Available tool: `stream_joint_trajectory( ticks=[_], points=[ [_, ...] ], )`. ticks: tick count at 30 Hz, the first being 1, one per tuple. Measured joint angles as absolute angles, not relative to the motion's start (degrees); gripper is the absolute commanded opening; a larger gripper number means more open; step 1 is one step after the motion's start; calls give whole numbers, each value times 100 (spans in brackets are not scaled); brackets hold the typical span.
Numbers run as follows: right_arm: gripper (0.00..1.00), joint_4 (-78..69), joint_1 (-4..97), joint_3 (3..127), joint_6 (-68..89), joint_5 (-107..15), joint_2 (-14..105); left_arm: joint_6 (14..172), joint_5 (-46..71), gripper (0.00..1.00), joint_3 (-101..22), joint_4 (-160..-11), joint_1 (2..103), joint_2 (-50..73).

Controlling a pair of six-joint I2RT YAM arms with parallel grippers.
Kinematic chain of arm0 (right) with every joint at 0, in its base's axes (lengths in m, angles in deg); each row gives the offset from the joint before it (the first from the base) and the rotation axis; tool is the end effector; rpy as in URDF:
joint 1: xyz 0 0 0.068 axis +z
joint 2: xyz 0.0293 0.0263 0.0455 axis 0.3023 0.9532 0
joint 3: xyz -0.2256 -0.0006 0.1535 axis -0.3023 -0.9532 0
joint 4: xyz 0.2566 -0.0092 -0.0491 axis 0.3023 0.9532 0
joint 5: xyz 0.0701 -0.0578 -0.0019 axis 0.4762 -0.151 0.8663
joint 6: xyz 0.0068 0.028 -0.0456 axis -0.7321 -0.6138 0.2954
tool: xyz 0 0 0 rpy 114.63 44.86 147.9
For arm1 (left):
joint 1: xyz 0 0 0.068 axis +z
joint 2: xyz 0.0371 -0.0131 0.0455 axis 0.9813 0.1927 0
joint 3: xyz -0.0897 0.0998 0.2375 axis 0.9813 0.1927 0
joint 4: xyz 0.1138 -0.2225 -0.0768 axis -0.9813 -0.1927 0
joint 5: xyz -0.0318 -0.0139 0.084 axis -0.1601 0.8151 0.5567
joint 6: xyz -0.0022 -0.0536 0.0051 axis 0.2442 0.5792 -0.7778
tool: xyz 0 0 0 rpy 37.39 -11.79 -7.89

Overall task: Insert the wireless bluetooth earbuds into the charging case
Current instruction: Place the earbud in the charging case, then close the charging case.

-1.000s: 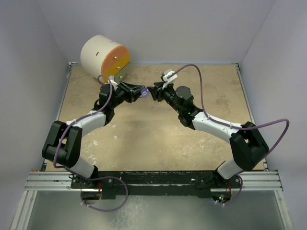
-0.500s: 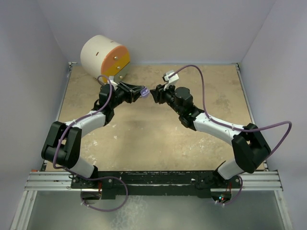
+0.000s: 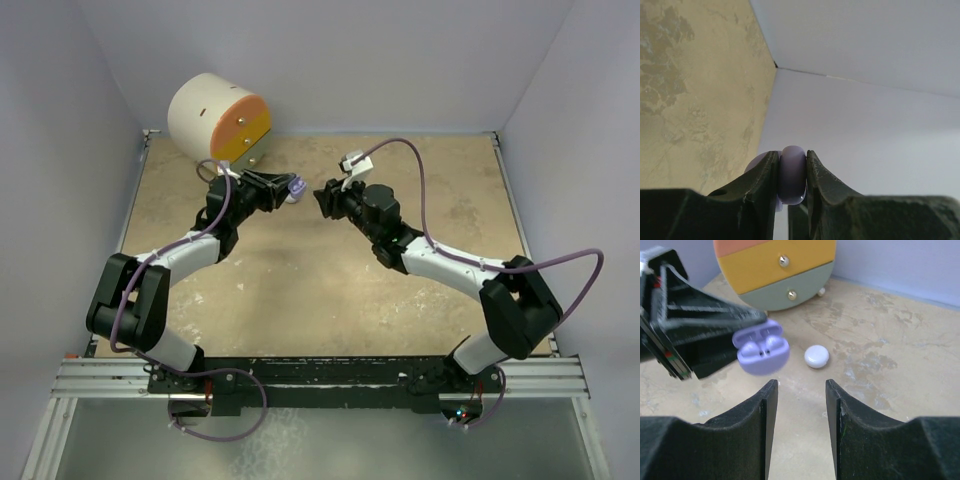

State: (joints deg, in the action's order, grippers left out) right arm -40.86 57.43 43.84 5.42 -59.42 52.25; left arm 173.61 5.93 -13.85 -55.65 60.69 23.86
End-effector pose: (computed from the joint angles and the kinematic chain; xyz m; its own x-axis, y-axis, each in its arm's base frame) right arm 0.2761 0.2258 0.2973 -0.0847 0.1998 -0.9762 -0.5562 0.8034 0.2128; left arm 0.3210 -0.1150 0.2421 -0.5322 -0.8427 0.0811 -0.1781 0.0178 -0.9839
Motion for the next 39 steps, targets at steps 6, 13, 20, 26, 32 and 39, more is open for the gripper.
stream_joint_trajectory(
  ticks=[6,13,20,26,32,39],
  points=[
    [48,-4128,5811,4119,614,-6272,5227,17938,1511,0,-1492,-5423,6008,2537],
    [59,-4344,5896,3955,724,-6698,5481,18469,2339,0,-1949,-5500,5475,2970],
    [71,-4578,5909,3887,754,-7024,5714,18971,3096,0,-2180,-5952,4664,3075],
    [77,-4768,5911,3693,669,-7234,5717,19284,3738,0,-2377,-6754,4402,3073],
    [78,-4945,5911,3542,586,-7229,5732,19430,4101,0,-2429,-7242,4369,3027],
    [79,-5144,5911,3542,544,-7181,5909,19481,4186,0,-2464,-7399,4271,3027]
  ],
)
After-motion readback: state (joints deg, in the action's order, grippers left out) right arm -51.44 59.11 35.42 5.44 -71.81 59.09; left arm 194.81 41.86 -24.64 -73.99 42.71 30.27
